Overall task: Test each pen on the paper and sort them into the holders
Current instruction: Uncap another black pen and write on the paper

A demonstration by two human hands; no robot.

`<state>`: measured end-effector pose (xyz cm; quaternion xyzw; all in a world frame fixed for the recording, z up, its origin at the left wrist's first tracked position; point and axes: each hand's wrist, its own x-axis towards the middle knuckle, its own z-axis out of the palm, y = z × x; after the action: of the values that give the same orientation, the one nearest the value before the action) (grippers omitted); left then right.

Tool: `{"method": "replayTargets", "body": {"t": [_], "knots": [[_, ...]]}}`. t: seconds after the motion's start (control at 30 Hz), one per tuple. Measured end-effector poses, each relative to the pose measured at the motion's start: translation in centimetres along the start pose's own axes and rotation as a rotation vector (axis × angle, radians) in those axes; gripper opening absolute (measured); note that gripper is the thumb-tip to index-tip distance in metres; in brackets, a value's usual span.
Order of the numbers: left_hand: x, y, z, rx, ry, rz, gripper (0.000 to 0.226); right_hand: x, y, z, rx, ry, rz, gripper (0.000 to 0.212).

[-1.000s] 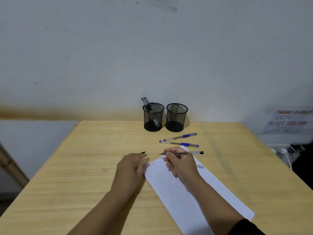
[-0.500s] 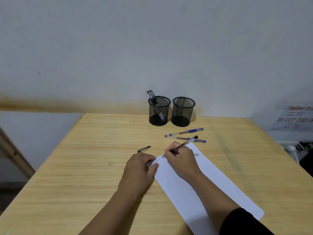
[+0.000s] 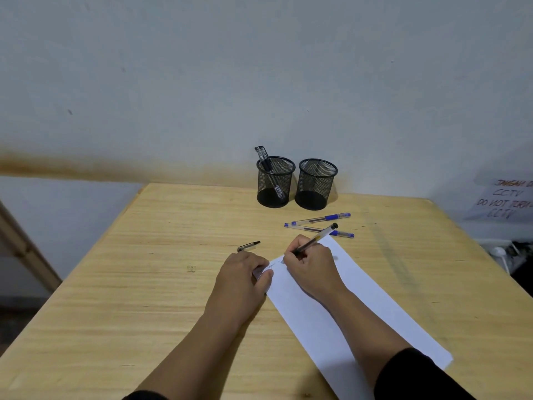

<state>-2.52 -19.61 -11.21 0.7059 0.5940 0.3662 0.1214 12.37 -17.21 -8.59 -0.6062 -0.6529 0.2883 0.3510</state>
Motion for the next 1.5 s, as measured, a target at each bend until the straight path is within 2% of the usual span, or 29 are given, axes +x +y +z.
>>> {"method": "replayTargets", "body": {"t": [1.33, 1.43, 1.5], "knots": [[-0.06, 0.11, -0.07, 0.009, -0.015, -0.004, 0.021, 0.36, 0.14, 0.36, -0.031, 0.062, -0.023, 0.005], [-0.12, 0.31, -0.29, -0.017, -0.014, -0.019, 0.018, 0.33, 0.16, 0.15, 0.063, 0.084, 0.033, 0.007], [0.06, 0.49, -0.66, -0.071, 0.068, -0.071, 0.017, 0.4, 0.33, -0.13, 0.207, 0.123, 0.102, 0.009]]}}
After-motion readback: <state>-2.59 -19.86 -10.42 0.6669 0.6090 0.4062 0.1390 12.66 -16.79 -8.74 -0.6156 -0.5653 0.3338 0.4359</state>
